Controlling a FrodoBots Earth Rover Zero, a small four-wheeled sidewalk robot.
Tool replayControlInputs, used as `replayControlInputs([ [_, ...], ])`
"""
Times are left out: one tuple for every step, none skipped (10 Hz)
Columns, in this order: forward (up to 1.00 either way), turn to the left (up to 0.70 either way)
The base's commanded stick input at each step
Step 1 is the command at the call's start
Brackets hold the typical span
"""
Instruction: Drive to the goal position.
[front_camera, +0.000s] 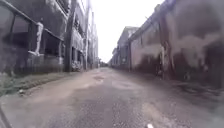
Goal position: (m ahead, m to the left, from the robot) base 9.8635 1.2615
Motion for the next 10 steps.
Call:
replayControlInputs([
  [0.30, 0.00],
  [0.30, 0.00],
  [0.30, 0.00],
  [0.30, 0.00],
  [0.30, 0.00],
  [0.30, 0.00],
  [0.30, 0.00],
  [0.30, 0.00],
  [0.30, 0.00],
  [0.30, 0.00],
])
